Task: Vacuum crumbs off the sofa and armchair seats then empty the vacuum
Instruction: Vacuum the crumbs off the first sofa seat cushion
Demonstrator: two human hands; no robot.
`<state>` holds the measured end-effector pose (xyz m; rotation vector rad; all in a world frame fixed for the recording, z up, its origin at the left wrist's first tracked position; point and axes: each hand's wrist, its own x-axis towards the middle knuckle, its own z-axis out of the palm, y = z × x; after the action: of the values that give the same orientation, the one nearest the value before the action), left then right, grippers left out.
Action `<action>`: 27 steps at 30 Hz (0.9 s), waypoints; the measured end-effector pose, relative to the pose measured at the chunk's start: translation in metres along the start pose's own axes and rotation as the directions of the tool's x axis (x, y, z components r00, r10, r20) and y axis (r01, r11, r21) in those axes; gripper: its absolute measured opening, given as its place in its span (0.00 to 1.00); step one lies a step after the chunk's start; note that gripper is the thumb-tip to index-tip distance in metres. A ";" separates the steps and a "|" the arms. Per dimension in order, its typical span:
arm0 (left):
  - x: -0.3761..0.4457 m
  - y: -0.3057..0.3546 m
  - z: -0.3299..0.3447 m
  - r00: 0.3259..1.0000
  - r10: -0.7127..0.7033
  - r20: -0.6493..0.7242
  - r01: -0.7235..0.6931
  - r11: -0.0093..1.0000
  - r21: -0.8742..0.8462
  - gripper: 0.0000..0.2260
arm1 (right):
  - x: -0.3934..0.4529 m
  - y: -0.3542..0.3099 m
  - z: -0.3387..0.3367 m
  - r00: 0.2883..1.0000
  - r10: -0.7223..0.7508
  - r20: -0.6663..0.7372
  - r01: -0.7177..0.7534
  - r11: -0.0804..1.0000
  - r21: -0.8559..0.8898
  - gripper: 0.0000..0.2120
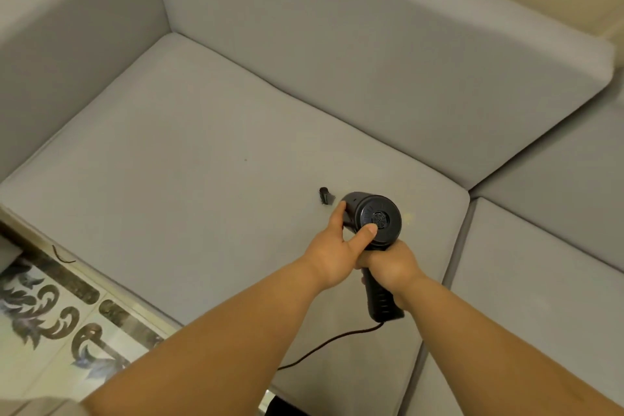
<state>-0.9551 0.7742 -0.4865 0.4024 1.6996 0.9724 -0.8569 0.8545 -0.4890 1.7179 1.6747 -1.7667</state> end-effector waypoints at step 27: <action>-0.033 -0.005 0.011 0.981 0.082 -0.176 -0.087 0.996 -0.020 0.35 | -0.026 0.003 -0.002 0.985 -0.170 0.027 0.171 0.984 -0.050 0.12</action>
<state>-0.9320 0.7531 -0.4708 0.3827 1.8371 1.1194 -0.8453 0.8404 -0.4705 1.5685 1.8911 -1.7882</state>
